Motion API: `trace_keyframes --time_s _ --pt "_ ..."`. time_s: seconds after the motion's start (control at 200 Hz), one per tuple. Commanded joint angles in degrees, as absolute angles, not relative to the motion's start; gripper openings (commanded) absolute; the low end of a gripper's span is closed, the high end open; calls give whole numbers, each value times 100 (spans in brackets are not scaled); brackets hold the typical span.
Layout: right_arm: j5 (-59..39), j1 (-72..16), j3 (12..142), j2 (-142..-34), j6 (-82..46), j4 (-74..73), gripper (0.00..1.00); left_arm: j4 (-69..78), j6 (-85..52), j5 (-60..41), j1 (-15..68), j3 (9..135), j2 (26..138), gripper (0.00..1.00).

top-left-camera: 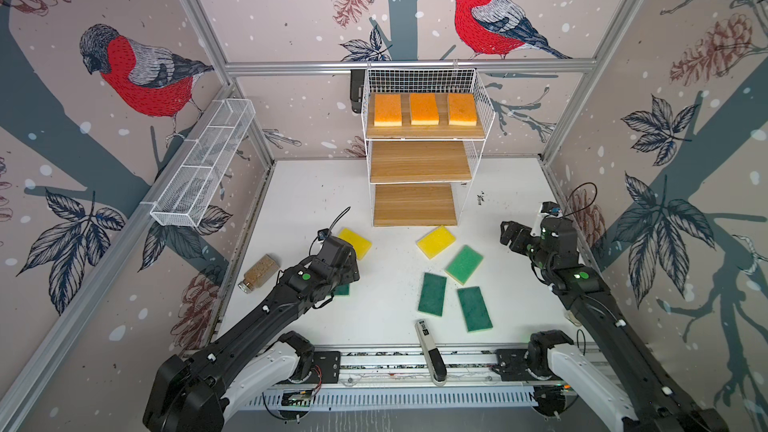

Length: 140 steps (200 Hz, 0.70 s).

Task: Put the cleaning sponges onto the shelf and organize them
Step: 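Withdraw the right gripper while the left gripper moves over the green sponge, then lower the left gripper onto the dark green scouring sponge and close it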

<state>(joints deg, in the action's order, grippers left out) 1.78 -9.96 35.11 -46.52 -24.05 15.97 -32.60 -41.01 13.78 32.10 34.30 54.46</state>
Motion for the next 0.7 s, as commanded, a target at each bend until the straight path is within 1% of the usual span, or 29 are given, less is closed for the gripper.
trace_keyframes --time_s 0.0,0.195,0.436,0.546,0.696 --pt "-150 -934 3463 -4712 -2494 1205 94 -3397 -4569 1629 3234 3303 5445 84" --pt "-280 -905 3407 -4860 -2625 1110 94 -2792 -4588 1429 3233 3005 5347 83" --pt "-261 -896 3278 -4979 -2716 1049 96 -2540 -4432 1589 3234 3521 6165 82" --pt "-263 -892 3253 -5018 -2734 1029 97 -2336 -4606 1669 3248 3732 6516 83" --pt "-296 -892 3234 -5056 -2733 1038 98 -1608 -4844 1850 3287 3653 6764 83"
